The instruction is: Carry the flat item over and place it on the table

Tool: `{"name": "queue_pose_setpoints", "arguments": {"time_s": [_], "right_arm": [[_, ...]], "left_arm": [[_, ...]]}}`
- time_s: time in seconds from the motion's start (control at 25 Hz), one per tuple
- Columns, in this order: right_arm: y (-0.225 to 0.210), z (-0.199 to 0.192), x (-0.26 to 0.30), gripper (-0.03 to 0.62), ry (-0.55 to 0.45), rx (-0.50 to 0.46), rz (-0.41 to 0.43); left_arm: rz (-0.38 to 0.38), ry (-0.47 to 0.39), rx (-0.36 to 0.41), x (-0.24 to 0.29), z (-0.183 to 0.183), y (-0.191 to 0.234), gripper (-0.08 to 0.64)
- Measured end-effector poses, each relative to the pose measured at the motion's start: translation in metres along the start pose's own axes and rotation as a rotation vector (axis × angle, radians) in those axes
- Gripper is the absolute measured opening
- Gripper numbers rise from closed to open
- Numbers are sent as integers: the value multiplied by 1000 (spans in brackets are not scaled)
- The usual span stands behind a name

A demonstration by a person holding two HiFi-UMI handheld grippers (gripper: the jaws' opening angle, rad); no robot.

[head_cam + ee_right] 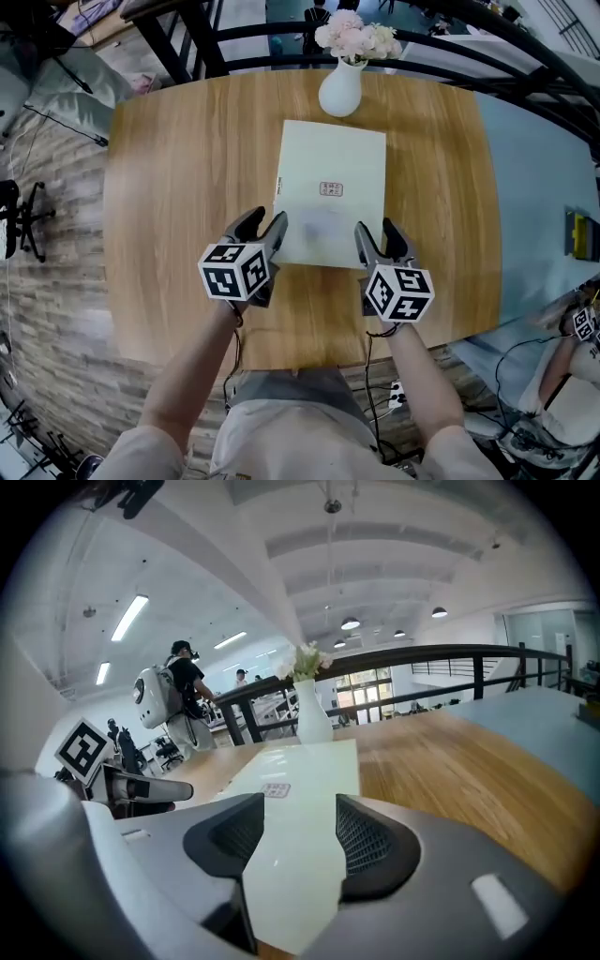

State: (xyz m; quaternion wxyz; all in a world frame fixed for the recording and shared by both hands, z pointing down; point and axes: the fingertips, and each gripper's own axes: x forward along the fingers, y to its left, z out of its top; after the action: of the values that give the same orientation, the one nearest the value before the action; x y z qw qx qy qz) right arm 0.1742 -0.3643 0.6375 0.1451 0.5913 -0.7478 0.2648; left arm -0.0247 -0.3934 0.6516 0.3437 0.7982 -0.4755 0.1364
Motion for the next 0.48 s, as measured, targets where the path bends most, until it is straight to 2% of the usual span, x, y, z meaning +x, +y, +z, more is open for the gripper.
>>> {"name": "queue_pose_setpoints", "arguments": {"time_s": [0.16, 0.28, 0.48], "right_arm": [[26, 26, -21, 218, -57, -30, 24], [50, 53, -49, 182, -114, -39, 49], [92, 96, -92, 131, -187, -58, 104]], "left_arm": [[-3, -69, 33, -36, 29, -9, 174], [-10, -123, 51, -74, 53, -23, 108], [-27, -206, 96, -131, 91, -46, 68]]}}
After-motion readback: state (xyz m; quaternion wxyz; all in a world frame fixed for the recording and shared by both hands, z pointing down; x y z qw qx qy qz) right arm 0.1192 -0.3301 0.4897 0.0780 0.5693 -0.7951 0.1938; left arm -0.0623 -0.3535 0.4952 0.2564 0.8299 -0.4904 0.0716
